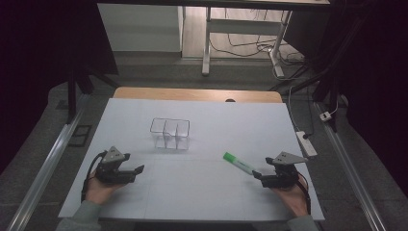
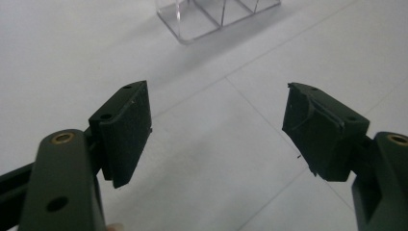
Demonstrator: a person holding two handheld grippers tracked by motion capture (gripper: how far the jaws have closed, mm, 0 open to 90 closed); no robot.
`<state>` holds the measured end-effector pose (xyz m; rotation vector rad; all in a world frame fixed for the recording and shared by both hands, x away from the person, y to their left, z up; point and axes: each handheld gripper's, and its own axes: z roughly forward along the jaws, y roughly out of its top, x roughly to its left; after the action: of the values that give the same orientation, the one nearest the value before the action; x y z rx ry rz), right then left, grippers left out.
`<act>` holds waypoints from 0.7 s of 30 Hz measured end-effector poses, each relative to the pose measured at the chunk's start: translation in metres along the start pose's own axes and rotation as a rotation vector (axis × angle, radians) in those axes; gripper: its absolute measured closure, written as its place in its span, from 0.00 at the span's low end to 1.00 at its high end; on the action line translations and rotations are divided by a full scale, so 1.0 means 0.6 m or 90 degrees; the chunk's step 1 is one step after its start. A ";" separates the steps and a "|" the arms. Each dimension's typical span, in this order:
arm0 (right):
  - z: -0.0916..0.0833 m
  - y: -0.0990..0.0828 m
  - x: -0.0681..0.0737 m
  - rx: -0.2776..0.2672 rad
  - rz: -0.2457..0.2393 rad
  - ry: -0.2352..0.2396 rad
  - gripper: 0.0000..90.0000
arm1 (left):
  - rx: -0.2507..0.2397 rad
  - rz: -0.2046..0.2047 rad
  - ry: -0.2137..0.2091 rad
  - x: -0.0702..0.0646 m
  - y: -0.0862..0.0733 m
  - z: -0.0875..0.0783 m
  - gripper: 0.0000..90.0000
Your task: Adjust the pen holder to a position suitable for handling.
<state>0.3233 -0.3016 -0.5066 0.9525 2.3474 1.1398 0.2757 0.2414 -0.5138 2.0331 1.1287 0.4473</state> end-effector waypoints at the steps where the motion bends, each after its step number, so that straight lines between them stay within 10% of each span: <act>1: -0.001 0.000 0.000 0.001 0.000 -0.002 0.24 | -0.002 0.000 0.001 0.001 0.008 -0.001 0.28; 21: 0.003 0.000 0.000 0.000 0.002 0.003 0.24 | 0.028 -0.005 0.025 0.043 0.041 0.033 0.33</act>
<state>0.3242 -0.3005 -0.5076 0.9556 2.3492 1.1451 0.3160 0.2459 -0.5095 2.0643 1.1800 0.4643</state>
